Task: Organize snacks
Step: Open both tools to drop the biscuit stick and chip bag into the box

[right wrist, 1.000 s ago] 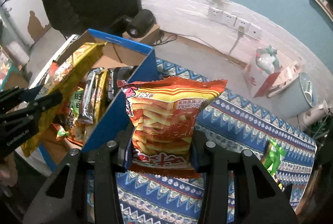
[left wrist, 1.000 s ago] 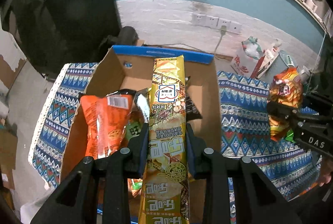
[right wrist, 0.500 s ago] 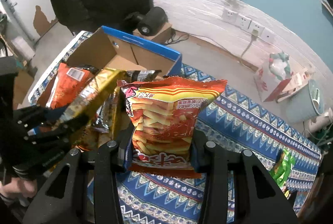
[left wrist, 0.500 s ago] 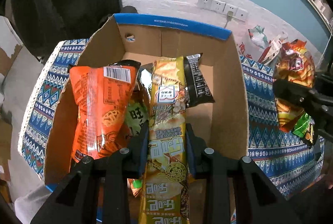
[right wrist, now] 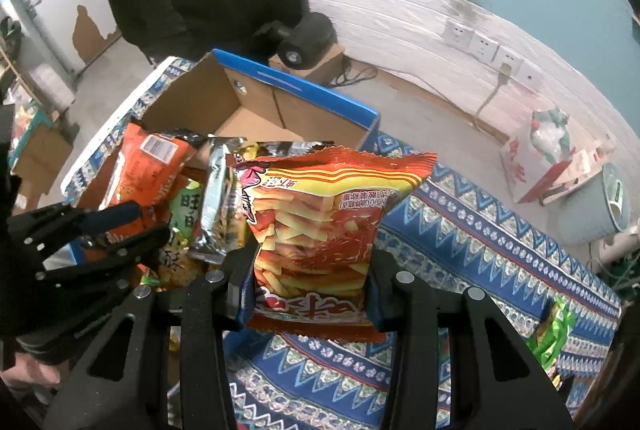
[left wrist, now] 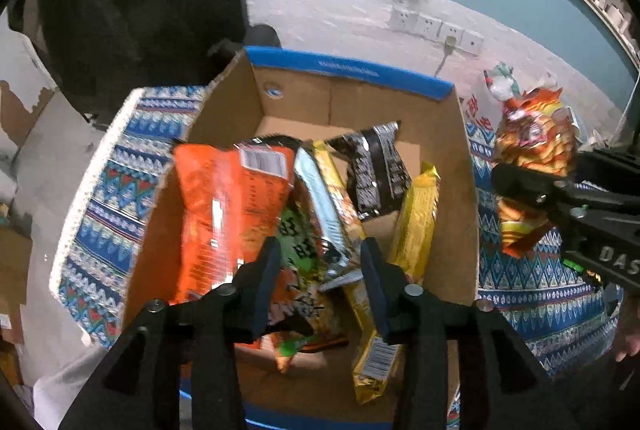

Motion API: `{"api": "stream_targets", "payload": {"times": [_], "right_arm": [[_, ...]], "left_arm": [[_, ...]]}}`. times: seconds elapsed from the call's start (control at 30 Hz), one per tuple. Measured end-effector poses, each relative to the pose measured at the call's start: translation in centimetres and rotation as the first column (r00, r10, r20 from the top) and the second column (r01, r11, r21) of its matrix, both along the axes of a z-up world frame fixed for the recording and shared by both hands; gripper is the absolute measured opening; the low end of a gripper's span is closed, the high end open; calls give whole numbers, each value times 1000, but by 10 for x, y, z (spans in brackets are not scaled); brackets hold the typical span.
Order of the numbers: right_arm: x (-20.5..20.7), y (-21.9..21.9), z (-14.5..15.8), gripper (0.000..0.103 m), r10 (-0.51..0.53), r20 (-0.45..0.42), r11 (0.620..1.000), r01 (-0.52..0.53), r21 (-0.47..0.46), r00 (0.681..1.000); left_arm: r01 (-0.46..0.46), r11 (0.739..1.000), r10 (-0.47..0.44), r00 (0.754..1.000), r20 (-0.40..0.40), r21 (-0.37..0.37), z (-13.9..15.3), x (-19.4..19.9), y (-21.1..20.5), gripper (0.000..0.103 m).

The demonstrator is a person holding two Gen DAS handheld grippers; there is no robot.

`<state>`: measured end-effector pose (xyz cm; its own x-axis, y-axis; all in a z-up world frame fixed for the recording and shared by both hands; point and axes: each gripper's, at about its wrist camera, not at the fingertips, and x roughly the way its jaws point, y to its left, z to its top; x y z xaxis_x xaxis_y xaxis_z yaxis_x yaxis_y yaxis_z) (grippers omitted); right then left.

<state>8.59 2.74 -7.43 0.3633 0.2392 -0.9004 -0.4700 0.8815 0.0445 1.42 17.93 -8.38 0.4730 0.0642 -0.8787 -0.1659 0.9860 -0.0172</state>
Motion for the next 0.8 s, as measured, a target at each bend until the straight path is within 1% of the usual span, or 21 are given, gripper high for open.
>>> {"api": "stream_targets", "payload": {"times": [0.13, 0.3, 0.53, 0.7, 0.8], "right_arm": [[3, 14, -2, 41, 17, -6, 1000, -17, 6, 1000], [8, 35, -11, 41, 42, -34, 999, -42, 14, 999], [11, 64, -32, 41, 83, -75, 997, -83, 1, 994], [10, 76, -43, 41, 103, -97, 995, -104, -8, 990], [10, 78, -45, 42, 111, -110, 994, -111, 6, 988]], "left_arm": [[-24, 1000, 24, 999, 26, 14, 10, -5, 9, 53], [-58, 998, 58, 998, 36, 4, 15, -9, 26, 53], [-101, 995, 101, 994, 41, -2, 17, -16, 46, 53], [-108, 994, 108, 993, 36, 2, 15, -20, 50, 53], [-117, 993, 117, 993, 36, -8, 16, -20, 53, 53]]}}
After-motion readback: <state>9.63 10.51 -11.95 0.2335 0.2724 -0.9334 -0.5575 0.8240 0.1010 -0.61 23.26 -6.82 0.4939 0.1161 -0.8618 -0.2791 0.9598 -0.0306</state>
